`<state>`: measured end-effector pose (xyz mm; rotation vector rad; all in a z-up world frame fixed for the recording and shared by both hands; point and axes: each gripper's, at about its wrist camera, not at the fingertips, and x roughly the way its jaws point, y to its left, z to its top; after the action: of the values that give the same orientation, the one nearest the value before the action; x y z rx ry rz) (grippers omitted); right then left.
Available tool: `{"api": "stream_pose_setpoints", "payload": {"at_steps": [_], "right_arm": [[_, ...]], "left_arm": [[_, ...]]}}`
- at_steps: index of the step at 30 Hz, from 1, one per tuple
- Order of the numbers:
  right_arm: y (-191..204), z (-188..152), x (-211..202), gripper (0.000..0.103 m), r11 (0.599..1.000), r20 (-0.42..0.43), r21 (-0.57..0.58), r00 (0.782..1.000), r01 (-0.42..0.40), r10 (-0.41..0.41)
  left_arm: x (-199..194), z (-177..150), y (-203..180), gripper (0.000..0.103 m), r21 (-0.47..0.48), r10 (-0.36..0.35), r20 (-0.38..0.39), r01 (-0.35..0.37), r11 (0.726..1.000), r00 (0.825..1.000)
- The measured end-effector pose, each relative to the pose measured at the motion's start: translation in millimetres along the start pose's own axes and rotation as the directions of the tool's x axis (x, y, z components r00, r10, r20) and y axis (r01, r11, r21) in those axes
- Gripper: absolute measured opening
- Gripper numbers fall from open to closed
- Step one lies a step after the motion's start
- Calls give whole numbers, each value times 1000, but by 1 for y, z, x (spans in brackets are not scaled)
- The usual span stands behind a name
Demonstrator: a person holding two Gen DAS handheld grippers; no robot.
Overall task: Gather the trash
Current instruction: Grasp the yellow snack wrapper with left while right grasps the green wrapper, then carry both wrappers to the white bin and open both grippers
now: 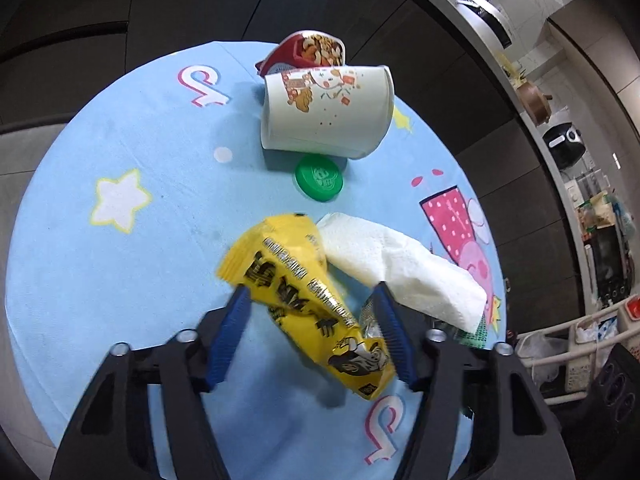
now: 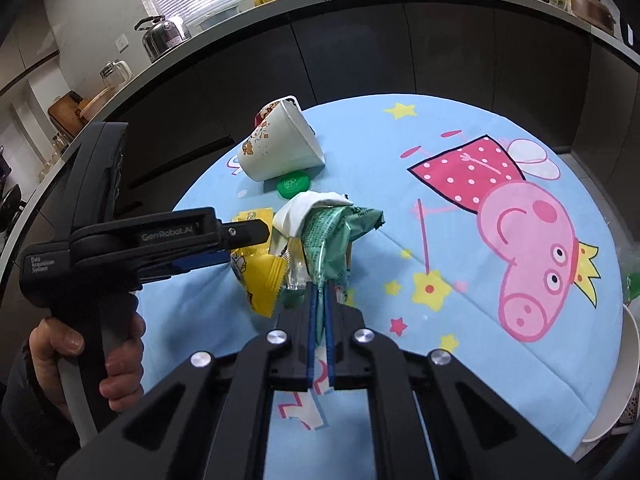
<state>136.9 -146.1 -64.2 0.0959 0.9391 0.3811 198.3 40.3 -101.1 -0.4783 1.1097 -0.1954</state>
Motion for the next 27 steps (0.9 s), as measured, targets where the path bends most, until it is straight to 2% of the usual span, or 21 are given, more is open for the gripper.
{"api": "stream_pose_setpoints", "payload": {"at_steps": [2,5,13,19,27], "right_arm": [[-2,-3,-2,6,1000,1,8,1000,1,-1],[-4,-4,-11,6,1000,22,11,1000,18,-18],[-6,-4,-43,6,993,95,-20,989,119,-116],[-14,-12,-54,6,992,106,21,986,124,-126],[-25,-16,-80,6,989,160,56,977,135,-142]], "left_arm": [[4,-1,-2,31,20,13,-8,-13,1000,1000],[1,-2,-4,11,61,40,-6,-40,997,999],[-33,-11,5,9,89,3,4,-3,996,1000],[-49,-25,1,9,119,-28,-1,28,993,1000],[-65,-31,-31,9,193,-78,21,72,979,997]]}}
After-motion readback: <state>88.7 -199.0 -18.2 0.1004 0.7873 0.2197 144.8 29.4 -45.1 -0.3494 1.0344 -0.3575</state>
